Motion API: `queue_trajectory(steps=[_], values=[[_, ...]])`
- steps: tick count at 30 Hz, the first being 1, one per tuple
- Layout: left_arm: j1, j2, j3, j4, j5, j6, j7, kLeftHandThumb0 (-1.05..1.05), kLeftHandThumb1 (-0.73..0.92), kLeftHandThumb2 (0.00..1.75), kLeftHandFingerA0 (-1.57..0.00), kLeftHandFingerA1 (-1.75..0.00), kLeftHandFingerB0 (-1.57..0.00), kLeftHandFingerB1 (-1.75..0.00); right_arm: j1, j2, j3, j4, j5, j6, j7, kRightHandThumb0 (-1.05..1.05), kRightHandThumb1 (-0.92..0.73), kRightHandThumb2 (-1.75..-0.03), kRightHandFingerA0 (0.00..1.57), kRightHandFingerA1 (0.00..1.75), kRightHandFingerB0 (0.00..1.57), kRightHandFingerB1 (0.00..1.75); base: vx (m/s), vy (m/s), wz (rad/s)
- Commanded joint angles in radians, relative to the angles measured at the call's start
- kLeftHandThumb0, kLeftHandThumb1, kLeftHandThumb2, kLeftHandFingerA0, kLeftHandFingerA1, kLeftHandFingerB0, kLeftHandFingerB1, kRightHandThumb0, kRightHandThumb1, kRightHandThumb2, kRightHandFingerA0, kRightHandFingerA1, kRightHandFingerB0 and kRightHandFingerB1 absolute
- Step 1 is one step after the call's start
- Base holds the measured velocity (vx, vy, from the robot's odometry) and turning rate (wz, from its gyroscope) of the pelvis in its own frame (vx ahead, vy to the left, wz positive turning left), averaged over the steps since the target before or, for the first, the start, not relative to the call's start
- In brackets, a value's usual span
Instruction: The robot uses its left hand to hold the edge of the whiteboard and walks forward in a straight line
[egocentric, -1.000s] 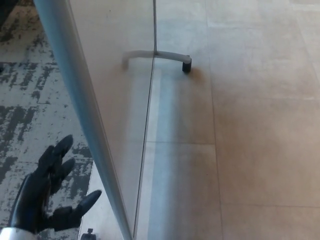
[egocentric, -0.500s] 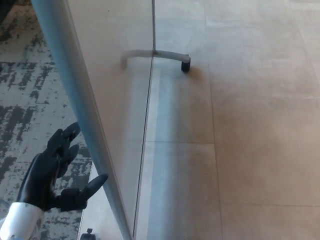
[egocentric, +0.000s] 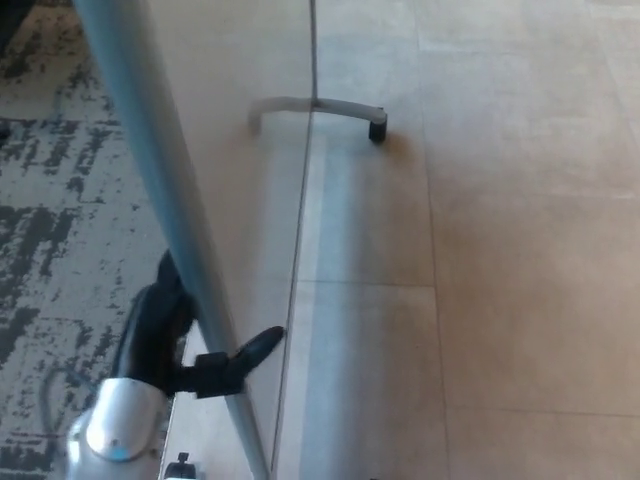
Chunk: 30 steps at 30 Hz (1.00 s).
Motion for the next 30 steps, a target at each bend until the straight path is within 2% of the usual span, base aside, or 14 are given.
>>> queue_trajectory(steps=[1, 2, 8, 11, 13, 14, 15, 20, 21, 25, 26, 27, 29, 30], values=[[0.02, -0.081, -0.107, -0.054, 0.067, 0.068, 0.072, -0.92, 0.56, 0.93, 0.0, -0.22, 0.0, 0.0, -0.003, -0.015, 0.007, -0.006, -0.01, -0.013, -0.018, -0.37, -0.54, -0.57, 0.43, 0.45, 0.4, 0.34, 0.0, 0.0, 0.0], [0.041, -0.138, -0.174, -0.069, 0.112, 0.091, 0.137, -0.92, 0.56, 0.93, 0.0, -0.22, 0.0, 0.0, -0.006, -0.012, 0.009, -0.007, -0.009, -0.01, -0.011, -0.37, -0.54, -0.57, 0.43, 0.45, 0.4, 0.34, 0.0, 0.0, 0.0], [0.024, -0.214, -0.242, -0.015, 0.271, 0.172, 0.33, -0.96, 0.59, 0.9, 0.0, -0.23, 0.0, 0.0, -0.004, -0.021, 0.021, -0.003, -0.02, -0.021, -0.027, -0.36, -0.53, -0.57, 0.43, 0.46, 0.4, 0.33, 0.0, 0.0, 0.1], [-0.016, -0.265, -0.239, 0.109, 0.379, 0.185, 0.53, -0.92, 0.57, 0.84, 0.0, -0.2, 0.0, 0.0, -0.007, -0.02, 0.021, -0.002, -0.017, -0.015, -0.025, -0.36, -0.53, -0.57, 0.43, 0.45, 0.41, 0.34, 0.0, 0.0, 0.0], [-0.055, -0.279, -0.212, 0.221, 0.408, 0.132, 0.667, -0.86, 0.53, 0.78, 0.0, -0.16, 0.0, 0.0, -0.012, -0.019, 0.021, 0.001, -0.016, -0.014, -0.023, -0.36, -0.53, -0.57, 0.43, 0.46, 0.41, 0.34, 0.0, 0.0, 0.0], [-0.068, -0.272, -0.203, 0.254, 0.419, 0.118, 0.708, -0.65, 0.49, 0.55, 0.0, 0.0, 0.0, 0.0, -0.013, -0.014, 0.02, -0.001, -0.013, -0.015, -0.016, -0.36, -0.53, -0.57, 0.42, 0.45, 0.4, 0.33, 0.0, 0.0, 0.0], [-0.099, -0.253, -0.161, 0.346, 0.4, 0.017, 0.792, -0.47, 0.5, 0.67, 0.0, -0.28, 0.0, -0.03, -0.01, -0.012, 0.024, -0.003, -0.016, -0.03, -0.017, -0.35, -0.54, -0.57, 0.42, 0.45, 0.41, 0.33, 0.0, 0.0, 0.0], [-0.152, -0.211, -0.095, 0.45, 0.357, -0.077, 0.85, -0.46, 0.55, 0.78, 0.0, -0.38, 0.0, -0.1, -0.009, -0.008, 0.024, -0.011, -0.015, -0.056, -0.033, -0.35, -0.54, -0.57, 0.42, 0.44, 0.42, 0.34, 0.0, 0.0, 0.0], [-0.156, -0.204, -0.084, 0.452, 0.35, -0.084, 0.852, -0.39, 0.66, 0.59, 0.0, -0.48, 0.0, -0.25, -0.012, -0.005, 0.026, -0.013, -0.016, -0.057, -0.033, -0.35, -0.55, -0.57, 0.42, 0.45, 0.42, 0.34, 0.0, 0.0, 0.0], [-0.204, -0.187, -0.035, 0.502, 0.322, -0.1, 0.872, -0.33, 0.66, 0.61, -0.01, -0.57, -0.06, -0.33, -0.018, 0.0, 0.027, -0.013, -0.015, -0.057, -0.034, -0.36, -0.56, -0.58, 0.44, 0.41, 0.41, 0.34, 0.0, 0.0, 0.0], [-0.228, -0.178, -0.024, 0.536, 0.32, -0.121, 0.898, -0.24, 0.69, 0.6, -0.08, -0.64, -0.11, -0.43, -0.014, -0.003, 0.023, -0.017, -0.011, -0.069, -0.034, -0.36, -0.56, -0.58, 0.42, 0.44, 0.42, 0.34, 0.0, 0.0, 0.0], [-0.242, -0.178, -0.016, 0.555, 0.31, -0.135, 0.904, -0.03, 0.54, 0.87, -0.12, -0.63, -0.19, -0.44, -0.011, -0.006, 0.025, -0.015, -0.014, -0.076, -0.043, -0.35, -0.55, -0.57, 0.43, 0.44, 0.44, 0.34, 0.0, 0.0, 0.0], [-0.262, -0.179, -0.005, 0.585, 0.294, -0.158, 0.911, -0.03, 0.54, 0.87, -0.12, -0.63, -0.19, -0.44, -0.008, -0.012, 0.028, -0.013, -0.021, -0.085, -0.057, -0.35, -0.55, -0.57, 0.43, 0.44, 0.44, 0.34, 0.0, 0.0, 0.0], [-0.269, -0.182, -0.002, 0.598, 0.288, -0.176, 0.918, 0.01, 0.46, 1.07, -0.17, -0.6, -0.21, -0.56, -0.007, -0.013, 0.028, -0.012, -0.02, -0.084, -0.059, -0.38, -0.56, -0.57, 0.44, 0.44, 0.44, 0.34, 0.0, 0.0, 0.0]])
